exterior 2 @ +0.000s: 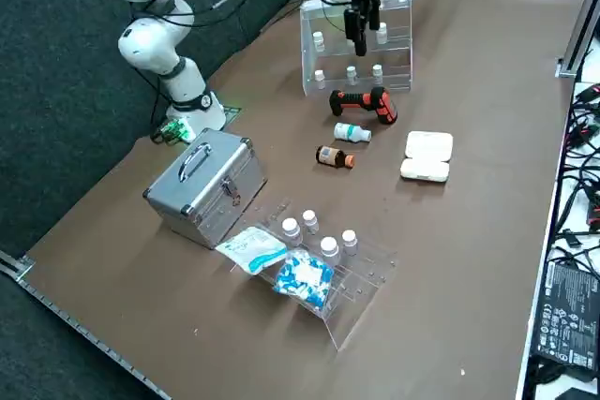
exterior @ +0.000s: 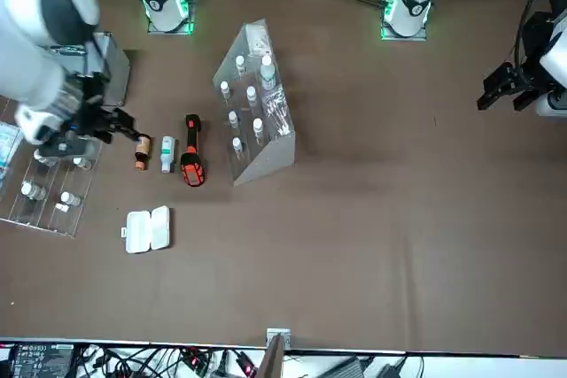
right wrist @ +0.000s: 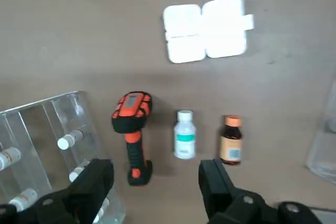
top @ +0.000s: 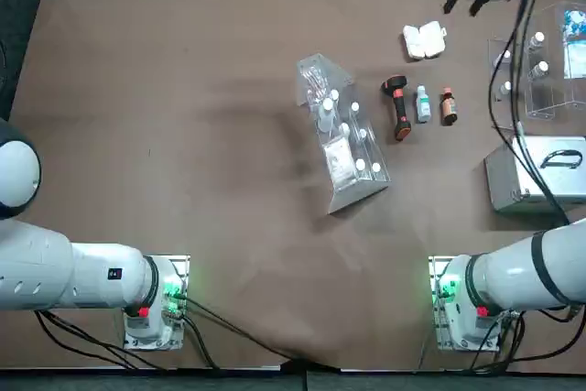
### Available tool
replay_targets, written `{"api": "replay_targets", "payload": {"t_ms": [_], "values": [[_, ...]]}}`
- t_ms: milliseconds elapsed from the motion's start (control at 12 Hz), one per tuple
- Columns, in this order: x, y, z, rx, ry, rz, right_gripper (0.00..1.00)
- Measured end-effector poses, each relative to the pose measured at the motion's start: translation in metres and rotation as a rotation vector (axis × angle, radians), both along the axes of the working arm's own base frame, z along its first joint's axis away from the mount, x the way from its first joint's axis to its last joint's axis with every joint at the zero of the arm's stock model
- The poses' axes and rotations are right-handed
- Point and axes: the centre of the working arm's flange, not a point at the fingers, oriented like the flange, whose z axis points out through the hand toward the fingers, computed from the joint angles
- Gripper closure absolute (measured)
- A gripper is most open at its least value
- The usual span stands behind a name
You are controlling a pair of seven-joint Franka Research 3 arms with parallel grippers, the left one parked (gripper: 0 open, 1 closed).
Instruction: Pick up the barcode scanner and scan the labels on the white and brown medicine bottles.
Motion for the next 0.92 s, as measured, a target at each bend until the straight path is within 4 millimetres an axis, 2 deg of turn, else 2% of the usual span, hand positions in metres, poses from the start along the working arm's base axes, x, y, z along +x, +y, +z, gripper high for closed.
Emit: {"api": "replay_targets", "payload": {"t_ms": [250, 417, 667, 917], "values": [[-0.016, 0.054, -0.050, -0.006, -0.049, 0.071, 0.00], [-0.036, 0.086, -0.087, -0.008, -0.088, 0.103, 0.00], [-0.058, 0.100, -0.124, -0.018, -0.059, 0.128, 0.00], [-0.070, 0.118, -0.138, -0.025, -0.029, 0.088, 0.00]]}}
